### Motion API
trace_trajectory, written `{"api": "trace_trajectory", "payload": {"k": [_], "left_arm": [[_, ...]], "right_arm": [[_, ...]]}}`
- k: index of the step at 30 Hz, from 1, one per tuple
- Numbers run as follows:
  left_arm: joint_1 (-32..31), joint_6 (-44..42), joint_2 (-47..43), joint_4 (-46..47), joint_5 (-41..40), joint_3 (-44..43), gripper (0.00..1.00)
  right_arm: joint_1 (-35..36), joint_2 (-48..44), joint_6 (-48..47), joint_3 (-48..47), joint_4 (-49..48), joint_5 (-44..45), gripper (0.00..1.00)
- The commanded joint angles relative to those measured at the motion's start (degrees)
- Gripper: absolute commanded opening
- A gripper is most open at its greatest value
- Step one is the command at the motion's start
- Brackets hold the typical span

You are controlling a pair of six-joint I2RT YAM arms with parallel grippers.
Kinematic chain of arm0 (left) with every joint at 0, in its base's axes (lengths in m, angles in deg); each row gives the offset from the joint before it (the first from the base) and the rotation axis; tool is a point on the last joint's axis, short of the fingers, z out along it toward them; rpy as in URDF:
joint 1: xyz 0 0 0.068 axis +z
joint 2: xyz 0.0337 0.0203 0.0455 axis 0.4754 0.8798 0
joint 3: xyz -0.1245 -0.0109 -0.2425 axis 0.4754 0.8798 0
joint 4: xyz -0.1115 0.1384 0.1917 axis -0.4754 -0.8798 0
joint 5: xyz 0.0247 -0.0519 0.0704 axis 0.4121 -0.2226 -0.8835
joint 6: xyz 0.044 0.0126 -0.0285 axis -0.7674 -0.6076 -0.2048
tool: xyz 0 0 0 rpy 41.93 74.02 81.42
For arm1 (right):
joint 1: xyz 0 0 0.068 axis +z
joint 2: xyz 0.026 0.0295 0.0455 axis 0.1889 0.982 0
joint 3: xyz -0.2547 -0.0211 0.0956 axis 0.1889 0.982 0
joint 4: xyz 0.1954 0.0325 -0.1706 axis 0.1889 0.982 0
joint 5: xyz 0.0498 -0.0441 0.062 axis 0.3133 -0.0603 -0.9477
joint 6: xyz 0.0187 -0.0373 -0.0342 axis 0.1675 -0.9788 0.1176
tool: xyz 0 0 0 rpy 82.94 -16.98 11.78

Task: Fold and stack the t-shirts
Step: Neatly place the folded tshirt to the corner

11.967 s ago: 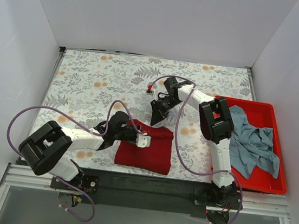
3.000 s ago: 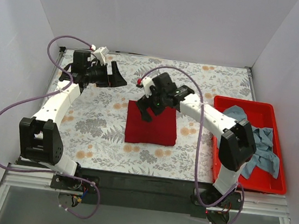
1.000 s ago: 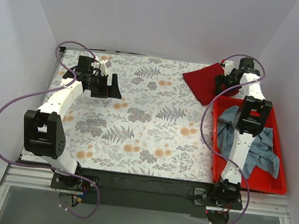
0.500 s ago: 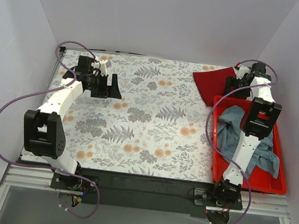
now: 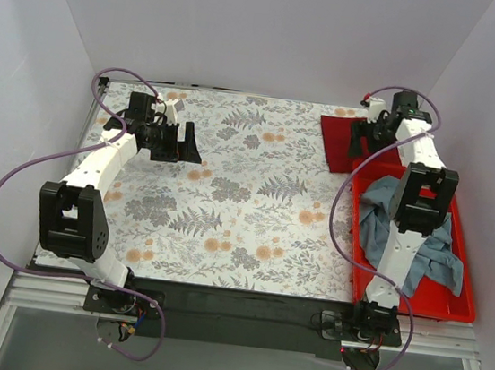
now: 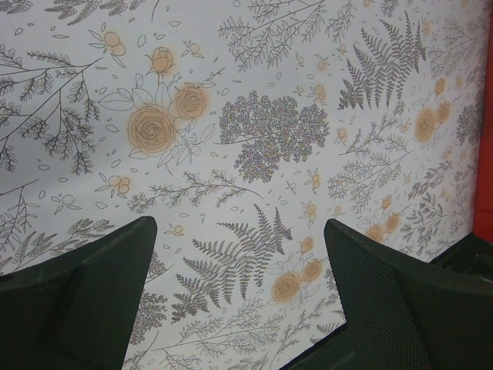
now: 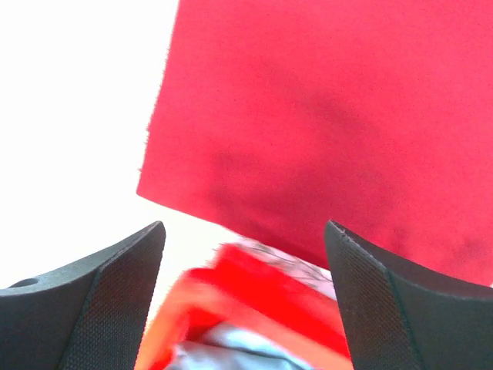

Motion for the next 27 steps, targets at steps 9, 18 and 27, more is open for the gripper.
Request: {"api": "trace_trajectory", "payload": {"k": [9, 18, 27], "left_arm": [[0.2, -0.2, -3.2, -0.2, 0.6, 0.3, 0.90], [0.2, -0.6, -3.5, -0.5, 0.0, 0.7, 0.90], [0.2, -0.6, -2.9, -0.6, -0.1, 0.8, 0.90]], "right_arm": [[12.1, -1.0, -3.3, -2.2, -2.8, 4.7, 0.74], [15.1, 7.6, 0.3, -8.5, -4.1, 5.2, 0.33], [15.5, 12.1, 1.7, -10.3, -8.5, 11.3, 0.33]]}}
